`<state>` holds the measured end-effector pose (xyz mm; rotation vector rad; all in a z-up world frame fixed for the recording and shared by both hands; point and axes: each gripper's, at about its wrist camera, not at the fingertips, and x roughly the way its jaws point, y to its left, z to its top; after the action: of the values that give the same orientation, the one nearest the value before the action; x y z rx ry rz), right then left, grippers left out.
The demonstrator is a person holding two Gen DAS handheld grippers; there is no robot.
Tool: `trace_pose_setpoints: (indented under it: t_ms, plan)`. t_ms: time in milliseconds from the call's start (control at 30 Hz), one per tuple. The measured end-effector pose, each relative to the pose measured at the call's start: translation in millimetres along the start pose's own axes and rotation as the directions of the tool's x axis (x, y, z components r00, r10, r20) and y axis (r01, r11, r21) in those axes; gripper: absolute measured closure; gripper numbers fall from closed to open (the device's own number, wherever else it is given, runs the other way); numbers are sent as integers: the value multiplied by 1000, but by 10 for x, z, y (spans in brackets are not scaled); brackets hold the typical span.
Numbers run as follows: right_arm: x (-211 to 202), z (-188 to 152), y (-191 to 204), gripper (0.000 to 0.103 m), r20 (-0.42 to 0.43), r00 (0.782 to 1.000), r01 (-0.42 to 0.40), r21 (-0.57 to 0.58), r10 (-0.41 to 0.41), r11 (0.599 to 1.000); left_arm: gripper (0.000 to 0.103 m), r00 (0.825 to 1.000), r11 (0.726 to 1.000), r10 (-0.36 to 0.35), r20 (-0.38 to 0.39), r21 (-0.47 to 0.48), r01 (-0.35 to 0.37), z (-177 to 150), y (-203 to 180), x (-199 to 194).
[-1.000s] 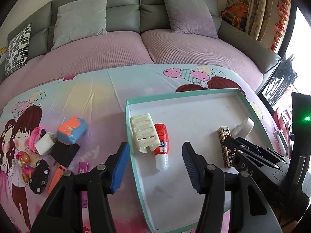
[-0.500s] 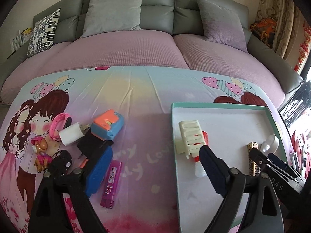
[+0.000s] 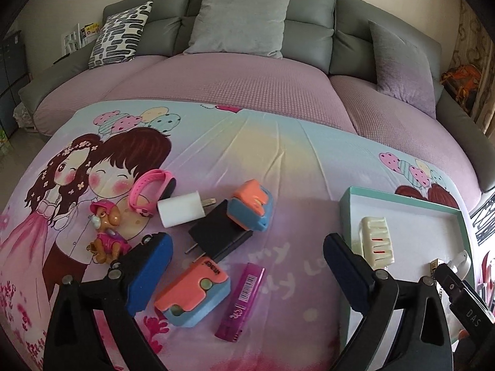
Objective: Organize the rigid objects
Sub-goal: 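Withdraw both tools from the tray toward the remaining objects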
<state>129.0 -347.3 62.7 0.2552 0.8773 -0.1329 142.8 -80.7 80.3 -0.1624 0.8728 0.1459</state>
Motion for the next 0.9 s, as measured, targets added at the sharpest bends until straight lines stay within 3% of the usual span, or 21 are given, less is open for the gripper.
trace_pose_setpoints:
  t_ms: [267,567,900]
  plan:
    - [-87,-4,368,0,51,996,-63,-77,67,995,5,997,996,57,44,-69,-53,57,395,-128]
    - [-249,-76,959,0,132,970,-178,-169,202,969,5,984,978,127,127,-181,-103,97,1026,-442]
    - [-133,-332,1573,0,50,961,-250,-276,274,928,5,982,963,175,76,-220,-154,27,1473,-399]
